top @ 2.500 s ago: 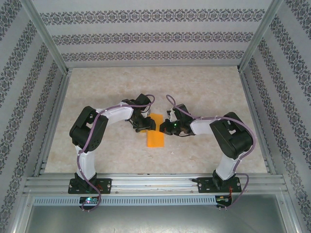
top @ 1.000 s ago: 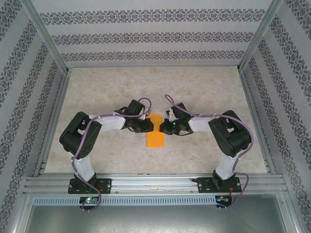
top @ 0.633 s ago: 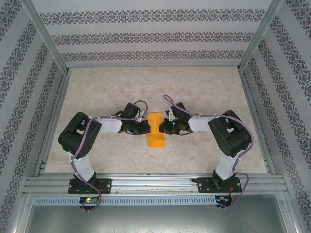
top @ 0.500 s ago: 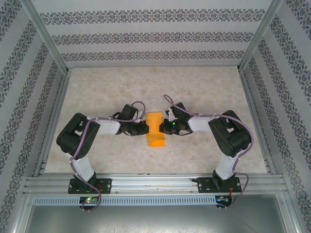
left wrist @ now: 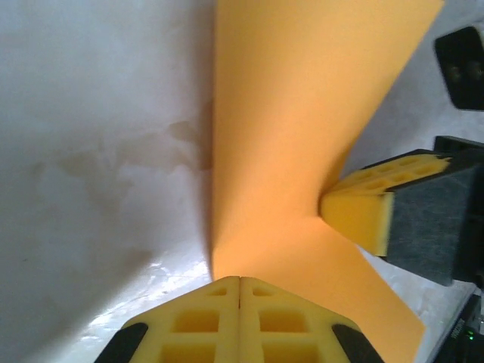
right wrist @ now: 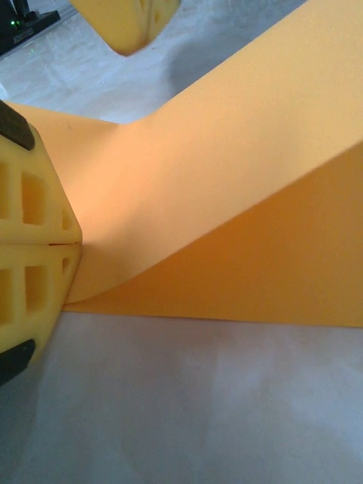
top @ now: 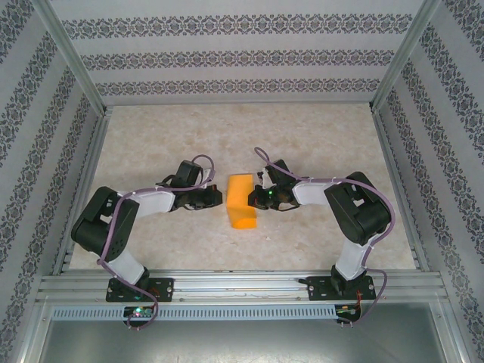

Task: Fold a paper plane with a square sheet of paper (fold left side to right side)
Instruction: Hold the square sheet of paper at the center of the table.

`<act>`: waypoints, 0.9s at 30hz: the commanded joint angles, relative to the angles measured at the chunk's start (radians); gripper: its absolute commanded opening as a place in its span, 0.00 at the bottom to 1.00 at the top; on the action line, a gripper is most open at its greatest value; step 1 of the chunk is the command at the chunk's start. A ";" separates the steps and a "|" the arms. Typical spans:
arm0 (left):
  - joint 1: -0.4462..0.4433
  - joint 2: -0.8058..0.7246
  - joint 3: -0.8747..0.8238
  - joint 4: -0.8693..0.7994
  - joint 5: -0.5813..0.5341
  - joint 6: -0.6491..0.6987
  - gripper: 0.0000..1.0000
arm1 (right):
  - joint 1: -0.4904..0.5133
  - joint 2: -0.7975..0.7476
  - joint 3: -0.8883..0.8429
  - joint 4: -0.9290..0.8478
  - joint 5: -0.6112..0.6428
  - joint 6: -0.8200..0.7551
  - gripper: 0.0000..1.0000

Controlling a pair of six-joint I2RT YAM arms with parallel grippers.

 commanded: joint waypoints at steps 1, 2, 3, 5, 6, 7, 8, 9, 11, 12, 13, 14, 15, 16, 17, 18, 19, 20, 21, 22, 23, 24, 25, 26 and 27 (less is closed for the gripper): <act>-0.034 0.006 0.036 0.043 0.047 -0.005 0.04 | -0.006 0.044 -0.039 -0.178 0.142 -0.026 0.00; -0.043 0.019 0.048 0.054 0.054 -0.010 0.04 | -0.004 0.044 -0.039 -0.178 0.144 -0.025 0.00; -0.052 0.036 0.060 0.063 0.061 -0.017 0.04 | -0.005 0.046 -0.039 -0.177 0.145 -0.025 0.00; -0.064 0.071 0.083 0.074 0.071 -0.023 0.04 | -0.004 0.047 -0.038 -0.180 0.145 -0.025 0.00; -0.069 0.088 0.093 0.077 0.074 -0.025 0.04 | -0.004 0.047 -0.038 -0.180 0.145 -0.025 0.00; -0.074 0.102 0.102 0.080 0.077 -0.025 0.04 | -0.003 0.048 -0.036 -0.182 0.145 -0.025 0.00; -0.078 0.118 0.112 0.081 0.079 -0.025 0.04 | -0.003 0.048 -0.036 -0.183 0.145 -0.026 0.00; -0.081 0.133 0.120 0.080 0.084 -0.025 0.04 | -0.003 0.049 -0.034 -0.185 0.145 -0.028 0.00; -0.084 0.157 0.137 0.075 0.094 -0.021 0.04 | -0.002 0.048 -0.033 -0.190 0.146 -0.030 0.00; -0.084 0.169 0.144 0.069 0.093 -0.017 0.04 | -0.002 0.047 -0.033 -0.192 0.147 -0.029 0.00; -0.086 0.176 0.149 0.064 0.094 -0.012 0.04 | -0.002 0.047 -0.033 -0.192 0.147 -0.030 0.00; -0.086 0.187 0.153 0.054 0.092 -0.007 0.04 | -0.002 0.047 -0.033 -0.193 0.149 -0.031 0.00; -0.087 0.194 0.158 0.047 0.089 -0.002 0.04 | -0.001 0.047 -0.033 -0.195 0.148 -0.031 0.00; -0.087 0.201 0.158 0.042 0.087 0.001 0.04 | -0.001 0.046 -0.033 -0.194 0.149 -0.031 0.00; -0.090 0.207 0.157 0.040 0.086 0.002 0.04 | -0.002 0.047 -0.033 -0.194 0.148 -0.031 0.00; -0.090 0.213 0.157 0.039 0.086 0.004 0.04 | -0.001 0.047 -0.033 -0.194 0.148 -0.031 0.00; -0.090 0.218 0.157 0.034 0.085 0.005 0.04 | -0.002 0.047 -0.033 -0.194 0.147 -0.031 0.00; -0.092 0.224 0.157 0.029 0.083 0.008 0.04 | -0.001 0.047 -0.031 -0.195 0.147 -0.031 0.00; -0.092 0.228 0.159 0.020 0.079 0.011 0.04 | -0.001 0.047 -0.031 -0.195 0.147 -0.031 0.00; -0.094 0.232 0.158 0.013 0.074 0.015 0.04 | -0.001 0.046 -0.031 -0.196 0.147 -0.031 0.00; -0.093 0.235 0.160 0.002 0.067 0.020 0.04 | -0.001 0.044 -0.030 -0.196 0.145 -0.032 0.00; -0.093 0.240 0.161 -0.007 0.063 0.025 0.04 | 0.000 0.043 -0.030 -0.197 0.145 -0.031 0.00; -0.094 0.242 0.163 -0.014 0.060 0.028 0.04 | 0.000 0.042 -0.028 -0.197 0.144 -0.031 0.00; -0.093 0.247 0.163 -0.018 0.056 0.030 0.04 | 0.000 0.041 -0.026 -0.195 0.141 -0.031 0.00; -0.094 0.252 0.163 -0.020 0.055 0.030 0.04 | 0.000 0.040 -0.024 -0.193 0.138 -0.031 0.00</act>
